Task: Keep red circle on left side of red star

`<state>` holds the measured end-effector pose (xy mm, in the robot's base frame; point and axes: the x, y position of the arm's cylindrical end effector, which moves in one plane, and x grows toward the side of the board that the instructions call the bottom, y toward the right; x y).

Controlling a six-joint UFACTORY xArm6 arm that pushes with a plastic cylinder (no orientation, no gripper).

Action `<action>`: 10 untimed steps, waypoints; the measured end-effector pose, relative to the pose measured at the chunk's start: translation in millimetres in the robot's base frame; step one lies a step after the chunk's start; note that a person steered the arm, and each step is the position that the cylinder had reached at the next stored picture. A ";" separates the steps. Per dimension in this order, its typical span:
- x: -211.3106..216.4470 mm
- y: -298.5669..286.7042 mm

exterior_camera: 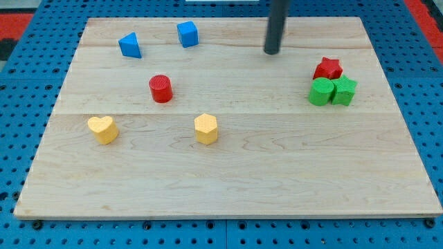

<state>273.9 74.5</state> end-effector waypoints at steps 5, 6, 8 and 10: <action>6.0 -64.4; 29.2 -64.1; 112.4 -114.4; 152.0 -190.0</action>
<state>425.9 -115.5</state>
